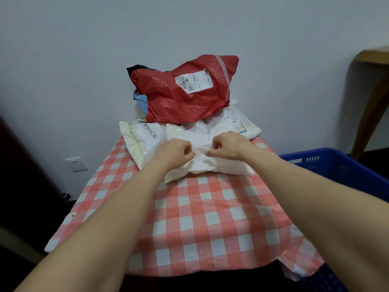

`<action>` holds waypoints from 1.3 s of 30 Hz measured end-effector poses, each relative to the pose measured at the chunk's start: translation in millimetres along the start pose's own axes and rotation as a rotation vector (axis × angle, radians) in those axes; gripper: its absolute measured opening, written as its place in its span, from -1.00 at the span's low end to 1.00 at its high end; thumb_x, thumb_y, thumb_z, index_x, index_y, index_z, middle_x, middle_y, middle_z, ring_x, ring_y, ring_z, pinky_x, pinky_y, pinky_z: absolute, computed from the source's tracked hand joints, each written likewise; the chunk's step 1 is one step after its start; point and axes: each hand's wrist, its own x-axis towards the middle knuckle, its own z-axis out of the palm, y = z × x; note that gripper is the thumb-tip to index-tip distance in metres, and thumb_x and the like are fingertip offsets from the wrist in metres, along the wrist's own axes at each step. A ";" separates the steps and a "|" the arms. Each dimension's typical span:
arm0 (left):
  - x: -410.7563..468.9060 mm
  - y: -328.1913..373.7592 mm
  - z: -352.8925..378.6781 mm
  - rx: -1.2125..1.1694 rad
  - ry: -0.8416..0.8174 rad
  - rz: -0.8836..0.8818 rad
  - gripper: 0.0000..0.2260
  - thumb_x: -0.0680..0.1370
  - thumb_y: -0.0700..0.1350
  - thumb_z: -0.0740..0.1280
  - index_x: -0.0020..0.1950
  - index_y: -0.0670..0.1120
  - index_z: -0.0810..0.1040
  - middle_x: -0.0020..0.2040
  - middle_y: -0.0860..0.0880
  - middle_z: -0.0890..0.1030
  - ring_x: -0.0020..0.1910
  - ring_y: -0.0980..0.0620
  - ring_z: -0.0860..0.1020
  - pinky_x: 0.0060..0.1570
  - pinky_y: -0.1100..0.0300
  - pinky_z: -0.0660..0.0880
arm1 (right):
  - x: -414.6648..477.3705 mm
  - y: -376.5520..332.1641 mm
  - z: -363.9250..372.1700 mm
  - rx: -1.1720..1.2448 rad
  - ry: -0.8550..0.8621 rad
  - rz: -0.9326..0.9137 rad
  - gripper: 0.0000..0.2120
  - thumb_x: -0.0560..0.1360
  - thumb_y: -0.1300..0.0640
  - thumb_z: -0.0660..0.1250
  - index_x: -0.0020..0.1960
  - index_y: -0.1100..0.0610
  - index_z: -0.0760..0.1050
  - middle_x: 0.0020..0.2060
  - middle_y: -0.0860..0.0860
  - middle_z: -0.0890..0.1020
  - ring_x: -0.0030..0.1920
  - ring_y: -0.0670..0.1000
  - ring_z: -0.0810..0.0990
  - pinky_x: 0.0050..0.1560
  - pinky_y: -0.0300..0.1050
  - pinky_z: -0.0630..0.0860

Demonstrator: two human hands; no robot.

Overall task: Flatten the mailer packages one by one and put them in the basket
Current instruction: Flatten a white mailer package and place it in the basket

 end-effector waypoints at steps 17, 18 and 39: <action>12.2 2.2 26.8 0.131 -0.119 -0.017 -0.80 0.48 -0.05 0.31 0.09 0.06 0.55 0.13 0.06 0.55 0.14 0.01 0.50 -0.04 0.17 0.39 | 13.8 7.3 29.3 -0.201 -0.115 0.022 -0.70 0.41 -0.13 0.39 0.09 -0.04 0.51 0.10 -0.02 0.59 0.12 0.06 0.54 -0.07 -0.14 0.37; 13.1 3.2 26.7 0.139 -0.106 -0.015 -0.82 0.48 -0.06 0.30 0.07 0.06 0.56 0.11 0.06 0.57 0.13 0.01 0.51 -0.08 0.19 0.37 | 15.1 7.5 30.5 -0.207 -0.114 0.021 -0.72 0.43 -0.11 0.38 0.09 -0.03 0.52 0.11 0.00 0.59 0.13 0.07 0.54 -0.06 -0.13 0.38; 22.8 -5.3 -1.6 0.098 -0.065 -0.042 -0.66 0.51 0.04 0.30 0.27 0.04 0.44 0.25 0.00 0.44 0.19 -0.04 0.47 -0.02 0.10 0.40 | 20.4 14.3 -2.2 -0.030 -0.065 0.080 -0.62 0.47 -0.10 0.39 0.24 -0.02 0.48 0.17 0.00 0.52 0.15 0.05 0.50 -0.01 -0.15 0.38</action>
